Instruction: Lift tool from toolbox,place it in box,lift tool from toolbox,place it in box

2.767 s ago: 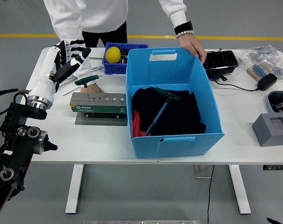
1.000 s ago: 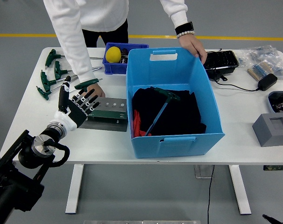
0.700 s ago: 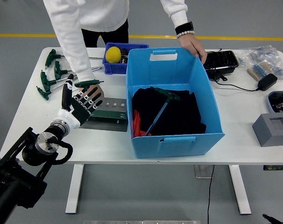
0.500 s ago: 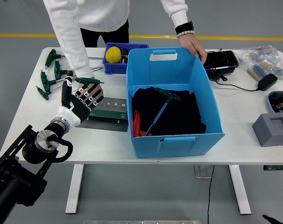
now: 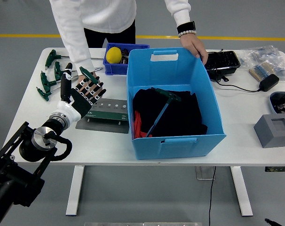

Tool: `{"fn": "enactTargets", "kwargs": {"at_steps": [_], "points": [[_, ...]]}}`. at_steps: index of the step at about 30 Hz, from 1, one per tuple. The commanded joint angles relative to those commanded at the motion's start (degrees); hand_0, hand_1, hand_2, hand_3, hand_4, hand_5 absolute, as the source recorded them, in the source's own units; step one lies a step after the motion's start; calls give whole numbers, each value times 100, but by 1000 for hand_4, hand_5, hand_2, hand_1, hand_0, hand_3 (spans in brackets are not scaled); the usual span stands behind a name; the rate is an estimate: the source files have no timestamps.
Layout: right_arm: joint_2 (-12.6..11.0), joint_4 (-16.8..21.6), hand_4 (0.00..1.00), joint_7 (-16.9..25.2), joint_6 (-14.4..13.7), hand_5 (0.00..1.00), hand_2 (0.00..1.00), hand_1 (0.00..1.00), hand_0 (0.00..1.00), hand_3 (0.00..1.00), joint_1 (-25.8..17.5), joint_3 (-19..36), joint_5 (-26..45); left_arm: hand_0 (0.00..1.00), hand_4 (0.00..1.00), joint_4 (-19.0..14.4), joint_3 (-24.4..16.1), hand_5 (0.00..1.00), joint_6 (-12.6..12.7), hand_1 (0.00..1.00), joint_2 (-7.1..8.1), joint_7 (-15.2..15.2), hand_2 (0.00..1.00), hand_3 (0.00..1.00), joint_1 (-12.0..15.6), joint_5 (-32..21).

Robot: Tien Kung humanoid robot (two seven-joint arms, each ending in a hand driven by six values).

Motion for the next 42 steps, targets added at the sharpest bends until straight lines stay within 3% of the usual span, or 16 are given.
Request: {"fn": "enactTargets", "kwargs": {"at_steps": [8,14,19,25,32,38,42], "points": [[-17,3,786,11,2,655,655,590,618,547,-2,-44,75,540,880,-510,132,906,249,660,165,6,740,667,-111,-36],[-36,3,787,25,-1,656,656,590,619,548,24,-76,134,542,878,-798,347,911,355,660,207,50,736,659,-374,-31],[-53,5,787,27,0,656,656,590,619,547,51,-80,133,542,871,-937,626,909,404,661,142,63,737,655,-771,-64],[-72,10,787,33,-5,656,655,590,618,547,72,-100,164,547,858,-916,1181,900,366,664,-113,66,738,654,-1340,-191],[-103,21,788,33,-7,656,655,590,618,547,115,-123,176,549,839,-364,2214,888,152,665,-399,147,738,655,-2020,61],[-134,32,789,29,-12,656,655,591,619,547,166,-138,188,556,831,473,3354,885,-192,666,-632,273,739,659,-2644,-1],[-155,37,789,43,-24,655,655,590,618,548,193,-167,242,565,831,1070,3711,889,-366,667,-643,388,742,679,-2888,39]]}}
